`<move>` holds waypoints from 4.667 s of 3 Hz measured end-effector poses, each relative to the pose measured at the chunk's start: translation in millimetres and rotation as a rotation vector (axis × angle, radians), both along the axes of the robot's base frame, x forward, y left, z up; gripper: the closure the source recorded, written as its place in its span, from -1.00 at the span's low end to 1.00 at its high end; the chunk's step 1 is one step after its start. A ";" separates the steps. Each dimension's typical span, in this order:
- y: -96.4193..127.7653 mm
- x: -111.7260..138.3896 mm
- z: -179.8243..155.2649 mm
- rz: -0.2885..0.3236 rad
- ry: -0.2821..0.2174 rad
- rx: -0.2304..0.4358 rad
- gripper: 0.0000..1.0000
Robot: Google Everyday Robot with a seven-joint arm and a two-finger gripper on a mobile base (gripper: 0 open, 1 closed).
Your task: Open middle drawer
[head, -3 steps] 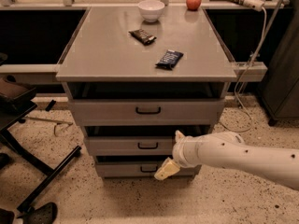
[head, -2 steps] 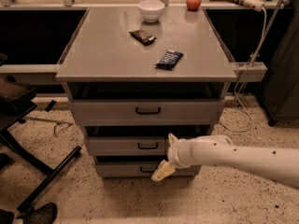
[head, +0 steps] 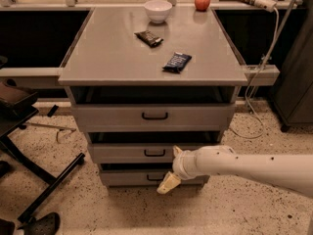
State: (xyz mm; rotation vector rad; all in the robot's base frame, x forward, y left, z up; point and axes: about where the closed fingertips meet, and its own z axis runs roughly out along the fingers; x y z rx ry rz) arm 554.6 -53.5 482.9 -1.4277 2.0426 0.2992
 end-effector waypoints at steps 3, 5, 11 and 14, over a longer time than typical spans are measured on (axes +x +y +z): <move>-21.3 50.8 -13.9 -0.071 -0.190 0.051 -1.00; -27.2 72.7 -19.2 -0.081 -0.225 0.056 -1.00; -4.7 81.1 -67.1 0.036 -0.043 0.053 -1.00; 2.8 41.6 -65.8 0.068 0.041 0.064 -1.00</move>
Offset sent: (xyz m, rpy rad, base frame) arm 0.0659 -0.0291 -0.0211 0.0827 -0.2355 -0.1115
